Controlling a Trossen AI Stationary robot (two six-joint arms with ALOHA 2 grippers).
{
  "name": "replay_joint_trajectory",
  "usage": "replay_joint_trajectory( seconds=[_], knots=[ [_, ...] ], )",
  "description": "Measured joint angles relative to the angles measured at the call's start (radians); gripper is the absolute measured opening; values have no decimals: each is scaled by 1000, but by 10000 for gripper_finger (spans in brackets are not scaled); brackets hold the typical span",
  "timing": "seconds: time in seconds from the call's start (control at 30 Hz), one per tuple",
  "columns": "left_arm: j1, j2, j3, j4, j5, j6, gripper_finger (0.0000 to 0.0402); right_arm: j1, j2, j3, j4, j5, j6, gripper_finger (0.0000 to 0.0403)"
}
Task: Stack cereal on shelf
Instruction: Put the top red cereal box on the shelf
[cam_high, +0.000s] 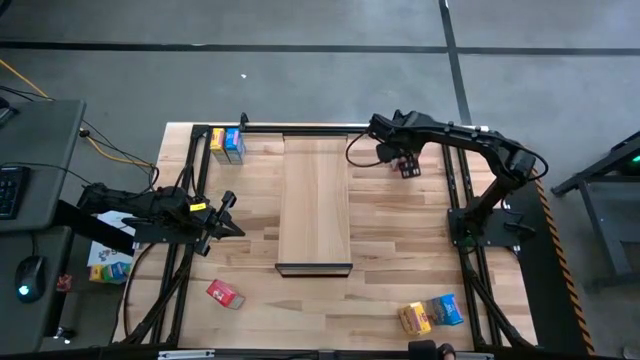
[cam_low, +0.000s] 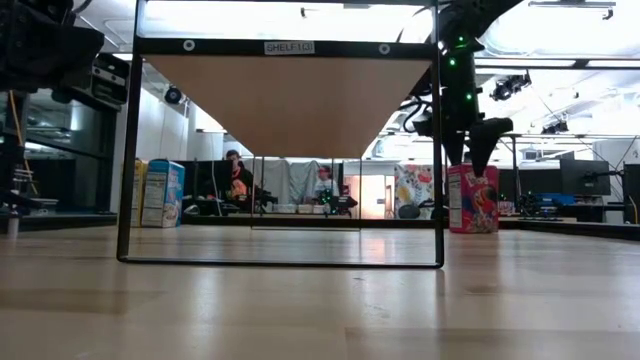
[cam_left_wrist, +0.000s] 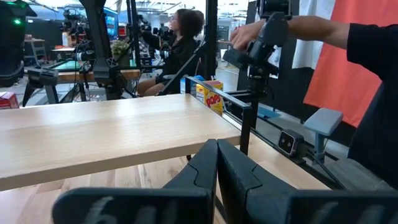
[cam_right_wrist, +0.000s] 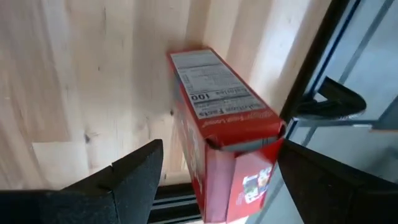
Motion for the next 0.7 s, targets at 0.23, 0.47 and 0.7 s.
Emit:
replay_joint_trajectory(
  seconds=[0.23,0.47,0.7],
  knots=[
    [0,0,0,0,0,0,3,-36,0,0,1,32,22,305],
    [0,0,0,0,0,0,3,-78,0,0,3,14,23,305],
    [0,0,0,0,0,0,3,-97,0,0,3,-53,49,279]
  ],
)
